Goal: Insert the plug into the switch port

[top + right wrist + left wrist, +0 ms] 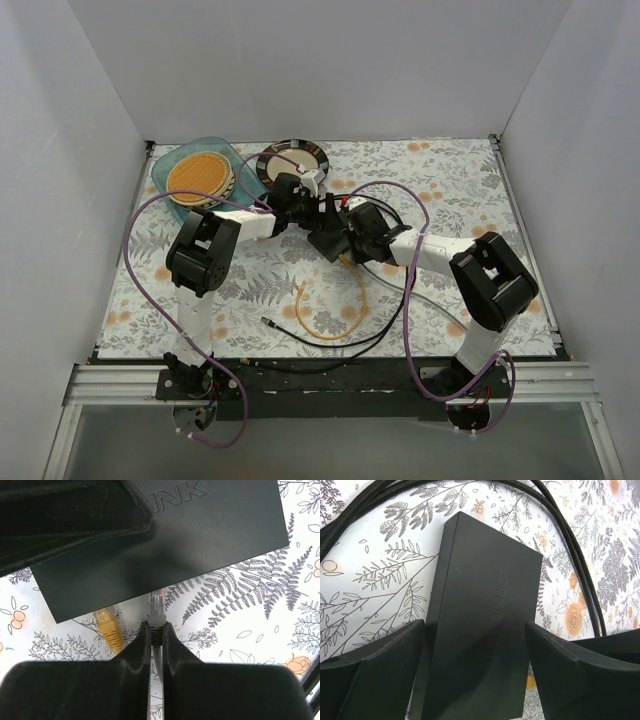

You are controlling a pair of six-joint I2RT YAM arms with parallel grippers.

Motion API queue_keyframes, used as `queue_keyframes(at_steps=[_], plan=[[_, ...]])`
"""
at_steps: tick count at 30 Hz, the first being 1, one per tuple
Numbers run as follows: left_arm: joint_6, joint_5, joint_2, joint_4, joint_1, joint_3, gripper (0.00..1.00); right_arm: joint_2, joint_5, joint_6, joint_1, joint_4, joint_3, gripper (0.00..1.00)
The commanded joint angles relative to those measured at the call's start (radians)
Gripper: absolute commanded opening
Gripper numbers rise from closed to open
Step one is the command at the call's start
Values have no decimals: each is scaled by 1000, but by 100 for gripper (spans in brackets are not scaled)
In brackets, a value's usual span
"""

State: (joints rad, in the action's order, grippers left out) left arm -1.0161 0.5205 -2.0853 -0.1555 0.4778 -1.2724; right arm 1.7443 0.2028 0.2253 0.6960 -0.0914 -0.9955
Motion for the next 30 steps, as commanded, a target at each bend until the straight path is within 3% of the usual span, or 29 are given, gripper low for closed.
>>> queue_keyframes(at_steps=[1, 30], plan=[[19, 107, -12, 94, 21, 27, 79, 9, 24, 3, 5, 97, -83, 1], [91, 157, -28, 102, 70, -18, 78, 4, -16, -214, 4, 209, -71, 1]])
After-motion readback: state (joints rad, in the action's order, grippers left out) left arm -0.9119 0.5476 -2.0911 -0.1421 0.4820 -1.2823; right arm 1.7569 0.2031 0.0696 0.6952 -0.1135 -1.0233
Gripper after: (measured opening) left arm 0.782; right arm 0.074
